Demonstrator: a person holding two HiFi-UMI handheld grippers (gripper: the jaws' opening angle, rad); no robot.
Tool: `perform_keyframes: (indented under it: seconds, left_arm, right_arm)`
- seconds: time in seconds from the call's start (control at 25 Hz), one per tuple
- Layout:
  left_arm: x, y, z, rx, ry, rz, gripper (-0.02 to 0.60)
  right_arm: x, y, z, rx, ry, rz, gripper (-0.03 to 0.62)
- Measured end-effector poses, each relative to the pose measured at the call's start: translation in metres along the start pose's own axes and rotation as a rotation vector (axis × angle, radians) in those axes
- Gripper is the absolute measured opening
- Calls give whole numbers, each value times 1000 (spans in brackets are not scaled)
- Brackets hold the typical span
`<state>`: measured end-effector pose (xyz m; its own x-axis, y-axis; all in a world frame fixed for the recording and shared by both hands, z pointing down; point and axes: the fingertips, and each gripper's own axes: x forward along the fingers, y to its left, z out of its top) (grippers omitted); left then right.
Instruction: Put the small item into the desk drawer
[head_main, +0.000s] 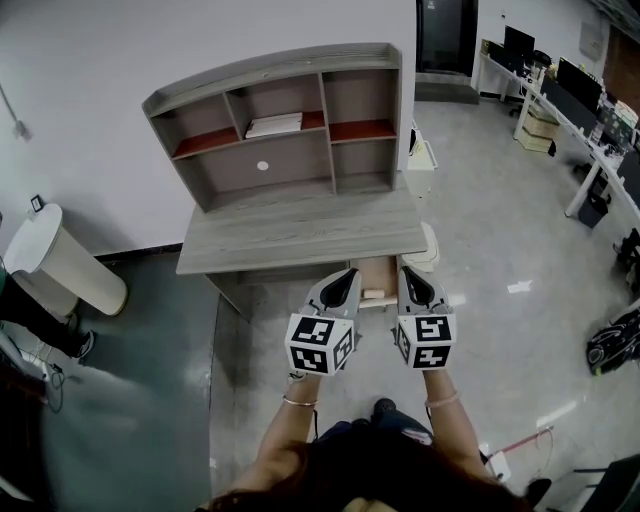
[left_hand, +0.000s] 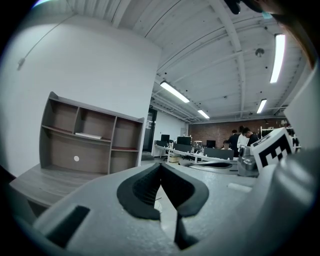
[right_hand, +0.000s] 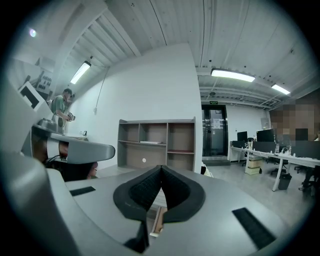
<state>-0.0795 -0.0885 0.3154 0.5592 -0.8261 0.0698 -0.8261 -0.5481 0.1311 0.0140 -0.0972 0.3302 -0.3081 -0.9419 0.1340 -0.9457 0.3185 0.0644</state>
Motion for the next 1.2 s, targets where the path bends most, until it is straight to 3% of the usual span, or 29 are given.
perform_keyframes:
  seconds: [1.2]
  left_arm:
    - [6,-59,6,19,-5,25,15]
  right_arm:
    - [-50,-36,14,13,-31,60,2]
